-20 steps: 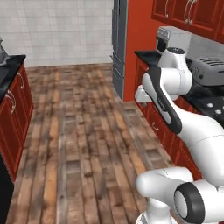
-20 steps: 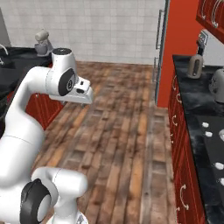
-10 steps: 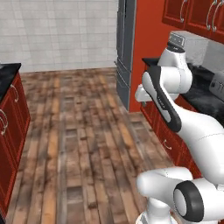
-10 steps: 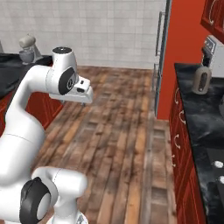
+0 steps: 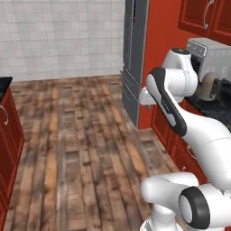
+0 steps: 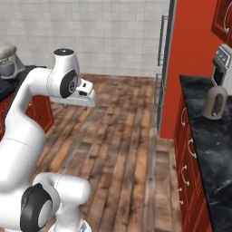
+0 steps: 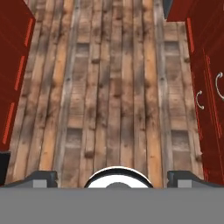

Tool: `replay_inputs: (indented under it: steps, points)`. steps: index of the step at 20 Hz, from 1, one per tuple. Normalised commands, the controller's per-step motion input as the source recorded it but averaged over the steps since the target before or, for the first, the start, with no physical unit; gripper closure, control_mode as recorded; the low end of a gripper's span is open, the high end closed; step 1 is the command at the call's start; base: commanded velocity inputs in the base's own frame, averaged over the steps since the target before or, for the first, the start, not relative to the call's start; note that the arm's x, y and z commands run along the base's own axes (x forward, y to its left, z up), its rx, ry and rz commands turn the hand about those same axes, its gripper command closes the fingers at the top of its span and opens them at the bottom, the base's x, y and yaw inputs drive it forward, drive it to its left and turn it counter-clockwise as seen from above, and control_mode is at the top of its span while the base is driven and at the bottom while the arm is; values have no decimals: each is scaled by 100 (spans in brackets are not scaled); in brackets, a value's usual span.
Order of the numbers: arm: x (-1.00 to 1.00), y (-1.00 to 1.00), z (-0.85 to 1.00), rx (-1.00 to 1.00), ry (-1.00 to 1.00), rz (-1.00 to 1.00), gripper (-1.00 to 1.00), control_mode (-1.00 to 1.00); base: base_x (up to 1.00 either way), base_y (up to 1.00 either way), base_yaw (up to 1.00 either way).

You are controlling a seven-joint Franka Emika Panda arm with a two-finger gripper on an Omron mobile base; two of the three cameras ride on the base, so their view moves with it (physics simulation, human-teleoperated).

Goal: Navigate to the toaster.

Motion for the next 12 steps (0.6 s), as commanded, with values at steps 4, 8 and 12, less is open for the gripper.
replay_inputs:
  steps: [4, 8, 12]
  points:
    - [0, 0, 0, 0, 0, 0, -100, 100, 100, 0, -29]
    - [0, 0, 0, 0, 0, 0, -100, 100, 96, 7, -58]
    - [0, 0, 0, 0, 0, 0, -100, 100, 56, 17, -79]
